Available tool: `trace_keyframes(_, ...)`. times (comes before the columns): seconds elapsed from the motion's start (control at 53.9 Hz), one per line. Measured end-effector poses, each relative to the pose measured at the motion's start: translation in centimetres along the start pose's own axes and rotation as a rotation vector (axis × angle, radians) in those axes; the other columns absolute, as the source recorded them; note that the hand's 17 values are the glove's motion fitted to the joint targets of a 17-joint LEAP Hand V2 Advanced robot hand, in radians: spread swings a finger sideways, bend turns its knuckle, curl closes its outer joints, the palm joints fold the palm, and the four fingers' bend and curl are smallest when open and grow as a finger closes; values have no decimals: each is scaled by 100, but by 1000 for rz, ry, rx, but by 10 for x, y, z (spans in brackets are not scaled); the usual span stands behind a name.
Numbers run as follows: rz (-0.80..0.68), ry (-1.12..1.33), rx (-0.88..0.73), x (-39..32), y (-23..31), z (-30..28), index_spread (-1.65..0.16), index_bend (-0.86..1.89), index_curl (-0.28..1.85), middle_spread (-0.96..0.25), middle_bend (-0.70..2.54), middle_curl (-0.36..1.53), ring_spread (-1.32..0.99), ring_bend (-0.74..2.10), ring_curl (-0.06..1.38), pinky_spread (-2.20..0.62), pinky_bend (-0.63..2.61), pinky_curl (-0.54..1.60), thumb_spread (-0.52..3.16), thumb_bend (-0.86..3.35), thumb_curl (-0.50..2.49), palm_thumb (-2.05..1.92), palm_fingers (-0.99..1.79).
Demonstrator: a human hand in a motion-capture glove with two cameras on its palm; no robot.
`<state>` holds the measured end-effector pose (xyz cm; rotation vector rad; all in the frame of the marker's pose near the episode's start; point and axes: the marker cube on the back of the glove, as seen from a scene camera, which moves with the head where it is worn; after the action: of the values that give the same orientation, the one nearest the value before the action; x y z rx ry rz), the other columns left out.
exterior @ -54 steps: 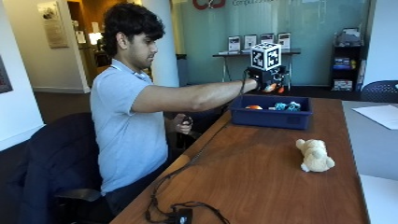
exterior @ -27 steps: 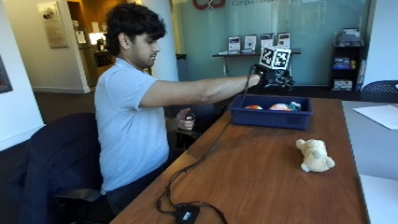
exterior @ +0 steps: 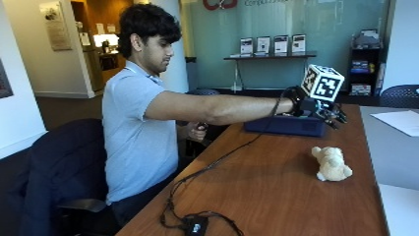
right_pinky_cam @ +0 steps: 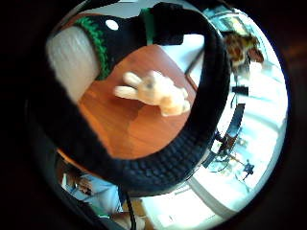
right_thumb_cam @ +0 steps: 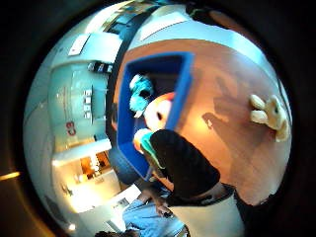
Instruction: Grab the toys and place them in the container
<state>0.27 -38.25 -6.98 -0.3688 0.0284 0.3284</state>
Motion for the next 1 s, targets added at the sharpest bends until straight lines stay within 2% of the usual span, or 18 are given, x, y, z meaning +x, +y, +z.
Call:
trace_keyframes(0.167, 175, 7, -33, 97, -3, 30, -33, 17, 31, 2, 14, 28, 1, 18, 30, 8, 99, 34, 130, -3, 11, -5, -13)
trace_keyframes(0.334, 217, 108, -135, 127, -13, 72, -34, 14, 29, 2, 14, 27, 1, 15, 28, 8, 102, 35, 143, 6, 18, 13, -16)
trace_keyframes(0.408, 203, 121, -143, 130, -18, 88, -34, 13, 28, 1, 14, 26, 1, 15, 27, 7, 106, 36, 148, 11, 22, 21, -16)
trace_keyframes(0.464, 177, 81, -94, 128, -23, 96, -33, 8, 26, 1, 18, 27, 0, 19, 27, 5, 113, 37, 154, 15, 24, 27, -8)
trace_keyframes(0.557, 112, 123, 28, 122, -27, 97, -33, 14, 24, 0, 30, 31, -2, 37, 30, -2, 107, 34, 163, 25, 27, 40, 26)
trace_keyframes(0.575, 102, 136, 44, 121, -27, 96, -33, 15, 24, -1, 35, 33, -4, 47, 32, -4, 105, 33, 163, 28, 29, 46, 44)
trace_keyframes(0.668, 75, 127, 81, 119, -25, 91, -32, 14, 23, -3, 39, 35, -9, 73, 38, -15, 104, 32, 161, 37, 33, 59, 72)
trace_keyframes(0.853, 49, 32, 129, 101, -19, 74, -29, 18, 28, -3, 42, 40, -14, 91, 49, -26, 101, 34, 159, 49, 39, 75, 83)
trace_keyframes(1.002, -82, -15, 188, 43, -11, 35, -29, 19, 31, -3, 44, 43, -16, 92, 50, -29, 99, 34, 158, 54, 41, 81, 85)
